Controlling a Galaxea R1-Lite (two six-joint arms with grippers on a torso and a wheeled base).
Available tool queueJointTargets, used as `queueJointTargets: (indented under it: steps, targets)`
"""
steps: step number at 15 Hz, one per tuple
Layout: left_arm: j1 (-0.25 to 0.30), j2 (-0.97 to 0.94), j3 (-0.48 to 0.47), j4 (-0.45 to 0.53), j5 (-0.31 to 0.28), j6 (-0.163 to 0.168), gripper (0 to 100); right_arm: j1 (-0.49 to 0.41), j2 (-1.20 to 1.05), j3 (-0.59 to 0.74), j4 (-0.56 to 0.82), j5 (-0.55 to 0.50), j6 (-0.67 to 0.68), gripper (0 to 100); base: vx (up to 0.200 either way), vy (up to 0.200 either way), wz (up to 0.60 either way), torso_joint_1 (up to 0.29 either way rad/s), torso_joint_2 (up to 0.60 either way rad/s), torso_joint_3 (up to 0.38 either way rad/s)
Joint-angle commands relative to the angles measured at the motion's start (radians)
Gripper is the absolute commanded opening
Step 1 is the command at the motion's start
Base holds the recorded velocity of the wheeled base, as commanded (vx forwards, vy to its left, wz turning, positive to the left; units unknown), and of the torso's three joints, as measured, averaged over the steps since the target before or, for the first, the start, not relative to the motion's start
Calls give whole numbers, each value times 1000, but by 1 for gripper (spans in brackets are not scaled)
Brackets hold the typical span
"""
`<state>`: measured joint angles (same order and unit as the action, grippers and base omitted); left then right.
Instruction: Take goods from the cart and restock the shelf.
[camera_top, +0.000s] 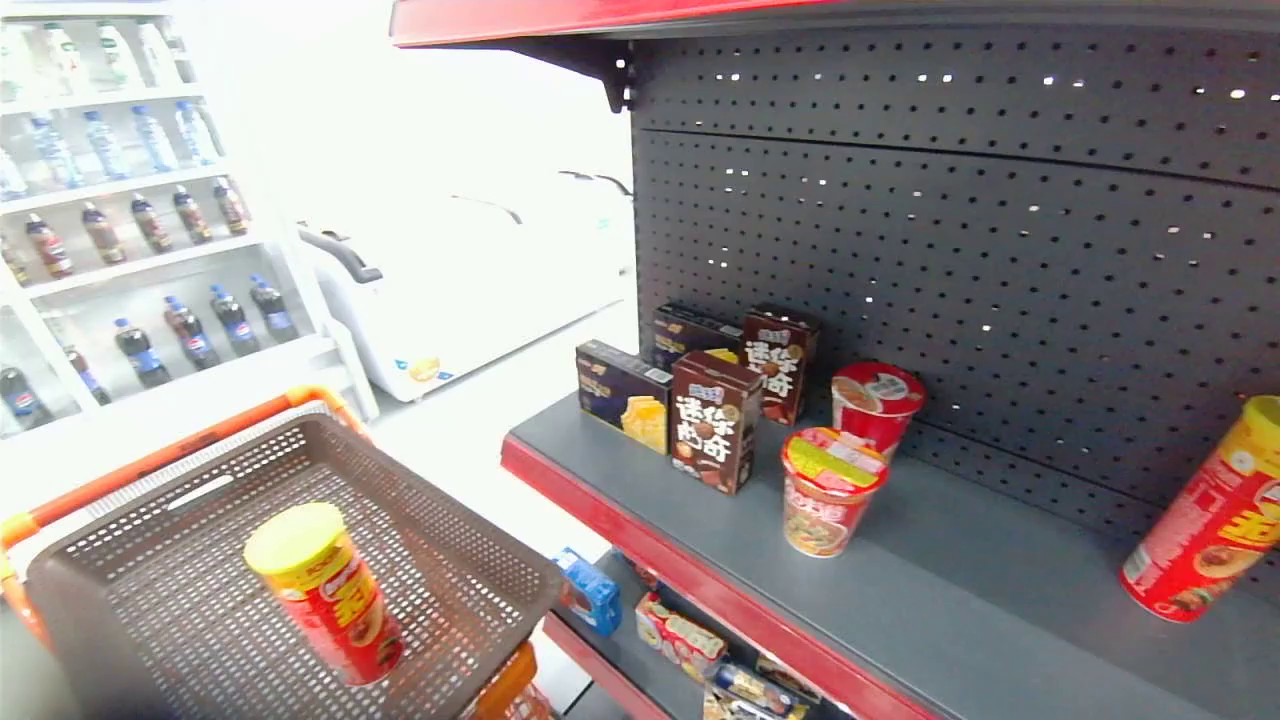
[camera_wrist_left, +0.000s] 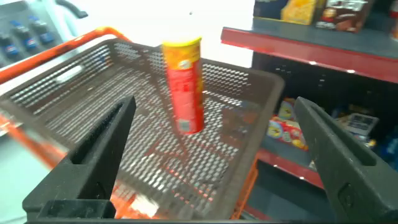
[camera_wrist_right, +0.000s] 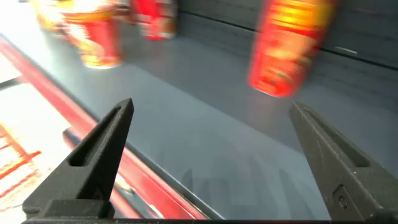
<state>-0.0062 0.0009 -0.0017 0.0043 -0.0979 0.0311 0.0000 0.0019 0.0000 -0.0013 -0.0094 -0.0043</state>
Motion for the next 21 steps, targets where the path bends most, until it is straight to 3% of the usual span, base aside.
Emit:
queueJointTargets:
  steps: [1,4,5,6,7,8,10,12,15,16,17,18,21]
  targets:
    - [0,1,0,0,0,-2,100,0,1,0,0,0,0,100,0,0,600,-7,2,7]
    - [2,1,-21,-7,14,-2,100,2,0,0,1,-1,4,100,0,0,400,0,6,3]
    - [-6,68,-192,11,14,21,100,0,0,0,1,0,4,100,0,0,0,0,0,0]
    - [3,314,-429,109,30,41,100,0,0,0,1,0,4,100,0,0,0,0,0,0]
    - [28,464,-584,175,89,43,100,0,0,0,1,-1,4,100,0,0,0,0,0,0]
    - [31,565,-620,180,99,50,100,0,0,0,1,-1,4,100,0,0,0,0,0,0]
    - [28,689,-682,203,98,121,100,0,0,0,1,-1,4,100,0,0,0,0,0,0]
    - [23,823,-690,166,67,125,100,0,0,0,1,0,4,100,0,0,0,0,0,0]
    - [40,996,-672,31,-75,121,100,0,0,0,1,-1,4,100,0,0,0,0,0,0]
    - [104,1088,-623,-26,-198,150,100,0,0,0,1,-1,4,100,0,0,0,0,0,0]
    - [132,1145,-601,-53,-255,191,100,0,0,0,1,-1,4,100,0,0,0,0,0,0]
    - [137,1209,-575,-96,-272,207,100,0,0,0,1,-1,4,100,0,0,0,0,0,0]
    - [107,1346,-452,-337,-273,205,100,2,0,0,1,-1,4,100,0,0,0,0,0,0]
